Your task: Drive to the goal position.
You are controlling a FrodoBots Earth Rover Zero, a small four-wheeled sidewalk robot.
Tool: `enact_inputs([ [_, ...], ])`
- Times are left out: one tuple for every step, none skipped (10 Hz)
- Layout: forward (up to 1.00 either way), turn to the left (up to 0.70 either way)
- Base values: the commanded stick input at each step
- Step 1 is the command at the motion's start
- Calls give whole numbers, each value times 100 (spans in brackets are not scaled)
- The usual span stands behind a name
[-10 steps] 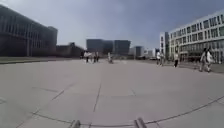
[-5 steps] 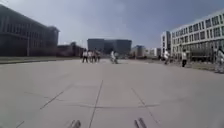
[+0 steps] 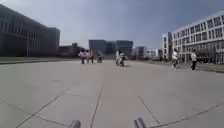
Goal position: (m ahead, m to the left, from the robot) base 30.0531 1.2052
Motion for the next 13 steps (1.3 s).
enact_inputs([
  [85, 1],
  [85, 1],
  [85, 0],
  [85, -15],
  [85, -19],
  [85, -8],
  [85, 1],
  [85, 1],
  [85, 1],
  [85, 1],
  [85, 1],
  [85, 1],
  [85, 1],
])
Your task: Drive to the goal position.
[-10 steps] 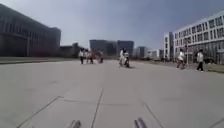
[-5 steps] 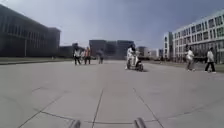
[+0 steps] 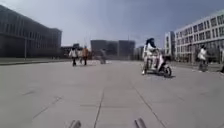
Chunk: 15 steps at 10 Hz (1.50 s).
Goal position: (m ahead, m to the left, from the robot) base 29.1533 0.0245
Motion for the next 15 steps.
enact_inputs([
  [85, 1],
  [85, 1],
  [85, 1],
  [85, -3],
  [85, -23],
  [85, -30],
  [85, -31],
  [85, -31],
  [85, -28],
  [85, -23],
  [85, -10],
  [85, -2],
  [85, 1],
  [85, 1],
  [85, 1],
])
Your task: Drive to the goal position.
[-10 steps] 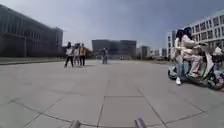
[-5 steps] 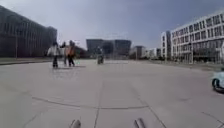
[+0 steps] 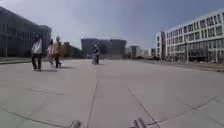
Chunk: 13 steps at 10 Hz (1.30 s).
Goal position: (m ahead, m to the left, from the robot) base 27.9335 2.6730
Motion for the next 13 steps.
enact_inputs([
  [85, 1],
  [85, 1],
  [85, 1],
  [85, 1],
  [85, 1],
  [85, 1],
  [85, 1],
  [85, 1],
  [85, 1],
  [85, 1],
  [85, 1],
  [85, 5],
  [85, 14],
])
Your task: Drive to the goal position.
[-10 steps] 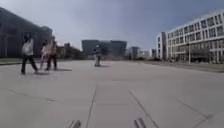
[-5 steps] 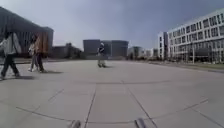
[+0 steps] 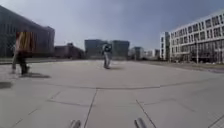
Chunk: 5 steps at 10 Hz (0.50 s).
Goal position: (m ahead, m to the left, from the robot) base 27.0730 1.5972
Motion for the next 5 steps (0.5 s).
enact_inputs([
  [85, 13],
  [85, 9],
  [85, 1],
  [85, 1],
  [85, 1],
])
